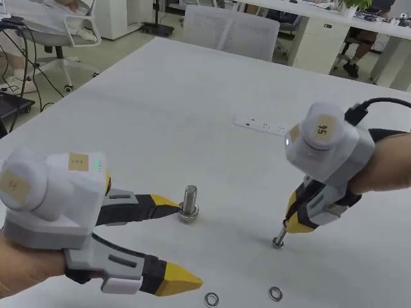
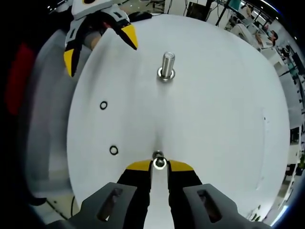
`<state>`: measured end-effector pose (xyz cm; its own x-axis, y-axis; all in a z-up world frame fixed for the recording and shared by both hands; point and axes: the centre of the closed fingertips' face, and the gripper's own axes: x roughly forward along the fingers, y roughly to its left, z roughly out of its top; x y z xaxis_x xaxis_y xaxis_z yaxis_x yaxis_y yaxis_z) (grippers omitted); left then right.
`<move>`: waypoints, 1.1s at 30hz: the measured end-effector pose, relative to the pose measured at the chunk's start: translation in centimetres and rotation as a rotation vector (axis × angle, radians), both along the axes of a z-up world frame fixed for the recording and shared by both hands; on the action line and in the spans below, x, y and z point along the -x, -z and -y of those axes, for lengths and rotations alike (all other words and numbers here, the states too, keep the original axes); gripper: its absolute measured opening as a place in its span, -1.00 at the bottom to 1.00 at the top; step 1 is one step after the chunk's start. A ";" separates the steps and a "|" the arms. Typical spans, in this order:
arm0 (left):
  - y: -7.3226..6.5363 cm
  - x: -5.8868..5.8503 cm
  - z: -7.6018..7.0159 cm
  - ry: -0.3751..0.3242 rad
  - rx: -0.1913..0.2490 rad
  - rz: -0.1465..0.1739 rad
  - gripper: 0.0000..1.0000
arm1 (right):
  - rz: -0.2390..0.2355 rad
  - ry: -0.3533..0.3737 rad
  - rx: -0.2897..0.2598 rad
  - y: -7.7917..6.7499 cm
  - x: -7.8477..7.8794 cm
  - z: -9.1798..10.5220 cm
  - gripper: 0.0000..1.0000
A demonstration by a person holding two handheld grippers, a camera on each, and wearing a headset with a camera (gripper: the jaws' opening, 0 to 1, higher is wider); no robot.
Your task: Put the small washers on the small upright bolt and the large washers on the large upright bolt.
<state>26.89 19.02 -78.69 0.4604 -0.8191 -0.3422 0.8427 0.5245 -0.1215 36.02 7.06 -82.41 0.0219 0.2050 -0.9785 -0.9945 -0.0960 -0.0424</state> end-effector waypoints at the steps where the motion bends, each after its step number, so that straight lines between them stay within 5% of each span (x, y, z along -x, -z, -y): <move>1: 0.0 0.0 0.0 0.000 0.000 -0.001 0.34 | -0.003 0.002 0.002 0.1 0.0 0.0 -0.74; 19: 0.1 0.0 -0.1 -0.003 -0.002 -0.007 0.34 | -0.027 0.021 0.001 3.2 -0.5 0.0 -0.73; 33: 0.2 -0.1 -0.2 -0.005 -0.003 -0.007 0.33 | -0.026 0.024 0.000 3.9 -0.5 -0.1 -0.73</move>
